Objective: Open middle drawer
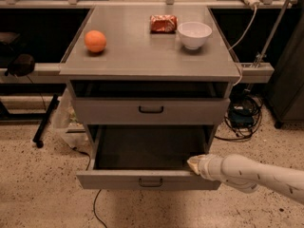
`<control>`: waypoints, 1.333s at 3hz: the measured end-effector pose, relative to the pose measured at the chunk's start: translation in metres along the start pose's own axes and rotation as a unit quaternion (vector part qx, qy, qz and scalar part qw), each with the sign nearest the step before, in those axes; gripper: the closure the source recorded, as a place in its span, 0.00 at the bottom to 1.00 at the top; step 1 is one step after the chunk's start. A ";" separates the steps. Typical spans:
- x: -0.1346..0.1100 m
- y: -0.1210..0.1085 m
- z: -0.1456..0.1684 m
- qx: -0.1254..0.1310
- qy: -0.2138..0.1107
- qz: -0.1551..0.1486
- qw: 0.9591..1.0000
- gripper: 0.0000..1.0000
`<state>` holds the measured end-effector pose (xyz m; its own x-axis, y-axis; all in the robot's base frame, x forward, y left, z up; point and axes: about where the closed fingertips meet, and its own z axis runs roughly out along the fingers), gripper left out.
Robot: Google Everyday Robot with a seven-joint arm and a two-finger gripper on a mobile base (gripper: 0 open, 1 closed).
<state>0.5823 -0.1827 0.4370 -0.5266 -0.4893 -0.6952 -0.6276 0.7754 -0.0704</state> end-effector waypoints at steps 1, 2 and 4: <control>0.016 0.021 -0.025 -0.014 0.030 -0.104 0.994 1.00; 0.016 0.021 -0.025 -0.014 0.030 -0.105 0.994 1.00; 0.014 0.039 -0.018 -0.035 0.043 -0.178 0.982 1.00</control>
Offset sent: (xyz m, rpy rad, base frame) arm -0.0238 -0.0007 0.0013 -0.0947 -0.0158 0.1090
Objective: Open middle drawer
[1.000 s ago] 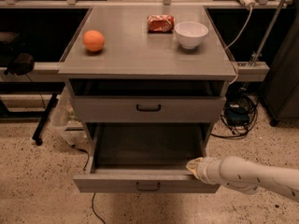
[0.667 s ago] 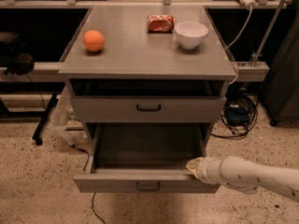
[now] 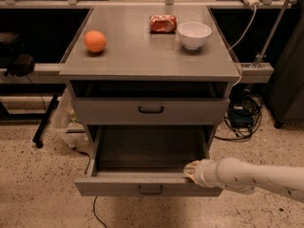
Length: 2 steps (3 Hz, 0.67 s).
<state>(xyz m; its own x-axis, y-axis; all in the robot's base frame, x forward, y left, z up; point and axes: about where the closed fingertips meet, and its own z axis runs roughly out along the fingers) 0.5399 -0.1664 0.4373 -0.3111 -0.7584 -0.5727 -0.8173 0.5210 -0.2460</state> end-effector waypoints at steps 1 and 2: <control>-0.004 0.009 0.003 -0.012 0.009 -0.047 0.999 1.00; -0.007 0.014 0.006 -0.022 0.012 -0.071 0.997 0.82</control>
Offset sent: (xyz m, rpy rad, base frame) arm -0.0074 0.0197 -0.0062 -0.1054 -0.0146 0.1840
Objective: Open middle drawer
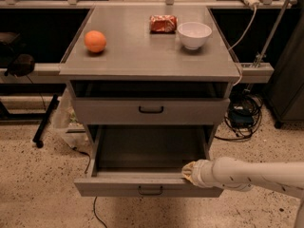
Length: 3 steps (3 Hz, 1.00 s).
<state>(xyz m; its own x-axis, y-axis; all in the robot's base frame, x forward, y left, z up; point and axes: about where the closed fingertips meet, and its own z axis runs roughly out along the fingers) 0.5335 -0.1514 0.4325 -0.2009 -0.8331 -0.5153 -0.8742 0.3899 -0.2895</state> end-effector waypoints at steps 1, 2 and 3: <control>-0.002 0.001 0.000 -0.004 0.000 -0.008 1.000 0.58; -0.003 0.003 0.000 -0.008 -0.001 -0.015 1.000 0.35; -0.002 0.006 0.001 -0.015 -0.002 -0.023 1.000 0.12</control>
Offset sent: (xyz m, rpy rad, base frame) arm -0.0040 0.0057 -0.0039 -0.0175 0.0009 0.0708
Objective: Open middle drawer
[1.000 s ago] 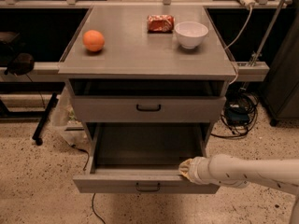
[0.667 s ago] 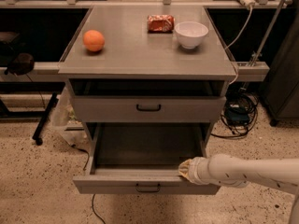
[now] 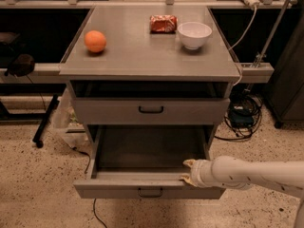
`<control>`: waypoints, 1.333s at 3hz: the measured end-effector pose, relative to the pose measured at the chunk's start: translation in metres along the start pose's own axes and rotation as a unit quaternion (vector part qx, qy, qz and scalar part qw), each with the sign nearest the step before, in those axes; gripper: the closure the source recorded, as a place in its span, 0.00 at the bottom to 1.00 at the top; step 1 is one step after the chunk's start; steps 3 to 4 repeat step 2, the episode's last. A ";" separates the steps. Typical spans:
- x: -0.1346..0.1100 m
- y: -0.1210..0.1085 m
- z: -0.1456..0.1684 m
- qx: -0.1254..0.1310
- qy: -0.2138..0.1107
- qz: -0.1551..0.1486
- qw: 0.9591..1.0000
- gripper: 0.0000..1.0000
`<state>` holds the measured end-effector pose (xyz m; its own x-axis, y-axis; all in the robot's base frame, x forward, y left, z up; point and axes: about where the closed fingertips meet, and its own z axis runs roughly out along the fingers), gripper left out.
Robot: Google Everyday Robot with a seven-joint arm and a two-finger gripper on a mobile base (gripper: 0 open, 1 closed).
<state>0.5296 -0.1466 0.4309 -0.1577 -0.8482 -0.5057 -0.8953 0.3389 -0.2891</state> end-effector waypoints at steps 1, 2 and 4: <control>0.000 0.005 0.000 -0.006 -0.008 -0.008 1.000 0.00; 0.000 0.005 0.000 -0.006 -0.008 -0.008 1.000 0.00; 0.000 0.005 0.000 -0.006 -0.008 -0.008 1.000 0.00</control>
Offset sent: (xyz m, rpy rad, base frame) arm -0.0042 -0.0001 -0.0017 0.0063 -0.0019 0.0318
